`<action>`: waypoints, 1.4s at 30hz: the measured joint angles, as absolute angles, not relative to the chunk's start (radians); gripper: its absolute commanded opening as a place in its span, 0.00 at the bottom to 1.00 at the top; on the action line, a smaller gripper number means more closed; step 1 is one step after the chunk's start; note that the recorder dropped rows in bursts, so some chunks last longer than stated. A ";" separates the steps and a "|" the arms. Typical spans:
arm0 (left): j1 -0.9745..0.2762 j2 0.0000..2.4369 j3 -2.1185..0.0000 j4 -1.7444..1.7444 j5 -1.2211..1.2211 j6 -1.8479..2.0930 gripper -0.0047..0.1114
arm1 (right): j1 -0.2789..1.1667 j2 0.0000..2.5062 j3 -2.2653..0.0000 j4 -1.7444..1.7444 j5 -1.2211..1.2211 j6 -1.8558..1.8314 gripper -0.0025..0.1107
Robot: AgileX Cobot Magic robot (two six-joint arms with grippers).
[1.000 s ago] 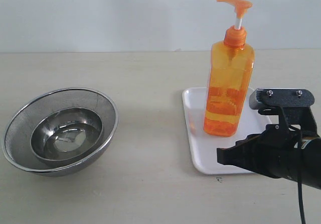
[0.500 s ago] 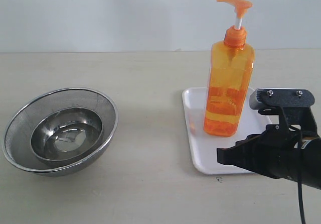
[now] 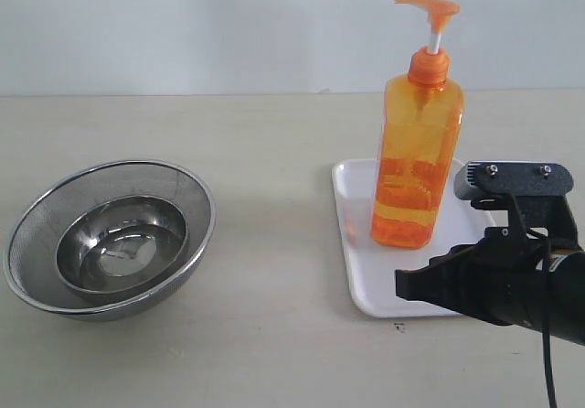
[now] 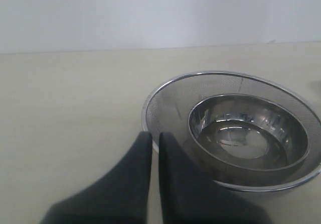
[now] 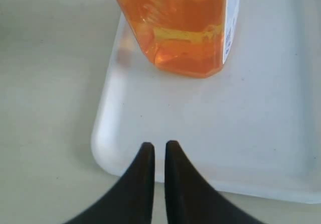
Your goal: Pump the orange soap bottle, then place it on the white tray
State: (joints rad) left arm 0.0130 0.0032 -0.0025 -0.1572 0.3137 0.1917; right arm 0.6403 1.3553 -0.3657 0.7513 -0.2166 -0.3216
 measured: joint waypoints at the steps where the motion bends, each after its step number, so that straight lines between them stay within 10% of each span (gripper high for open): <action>1: 0.013 0.003 -0.003 -0.157 0.314 0.192 0.08 | 0.640 1.355 -0.366 0.751 -0.217 -0.322 0.05; 42: 0.013 0.003 -0.003 -0.157 0.314 0.192 0.08 | 0.640 1.124 -0.366 0.751 -0.129 -0.462 0.05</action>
State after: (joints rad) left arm 0.0130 0.0032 -0.0025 -0.1572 0.3137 0.1917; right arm 0.6403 1.1245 -0.3657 0.7513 -0.1286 -0.4624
